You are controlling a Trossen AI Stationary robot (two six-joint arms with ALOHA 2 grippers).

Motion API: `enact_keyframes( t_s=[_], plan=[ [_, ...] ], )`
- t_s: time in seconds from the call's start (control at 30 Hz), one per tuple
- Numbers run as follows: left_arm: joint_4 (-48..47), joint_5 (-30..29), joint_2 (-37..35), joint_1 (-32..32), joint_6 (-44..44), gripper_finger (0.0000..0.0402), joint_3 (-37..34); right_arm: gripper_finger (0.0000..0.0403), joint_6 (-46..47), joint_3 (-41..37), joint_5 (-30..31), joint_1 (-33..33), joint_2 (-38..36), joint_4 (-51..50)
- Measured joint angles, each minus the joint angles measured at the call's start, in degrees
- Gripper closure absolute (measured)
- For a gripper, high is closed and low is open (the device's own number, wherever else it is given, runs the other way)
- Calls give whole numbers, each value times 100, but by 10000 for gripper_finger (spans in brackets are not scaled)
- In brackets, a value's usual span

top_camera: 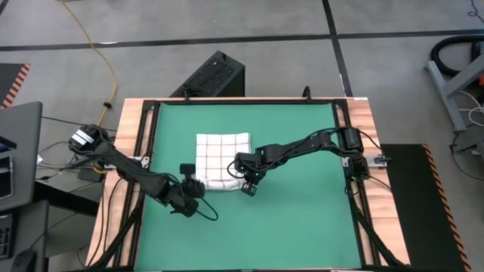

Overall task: Roll towel
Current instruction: Roll the white towel

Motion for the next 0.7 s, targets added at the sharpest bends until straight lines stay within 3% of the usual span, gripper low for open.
enact_keyframes(
  t_s=[0.13,0.3,0.4,0.53,0.7],
  plan=[
    [-113,-350,-471,236,131,401,-80,386,-6,0,0,0,-1,2],
    [-58,147,-861,598,180,401,-315,386,-18,0,-2,-3,-2,2],
    [457,620,-1152,479,567,401,-324,386,-16,0,-2,-4,-2,4],
    [673,688,-1247,297,900,401,-370,386,-18,0,-3,-4,-2,12],
    [1388,863,-1239,414,888,401,-1010,386,-16,0,-7,-4,-2,15]
  ],
)
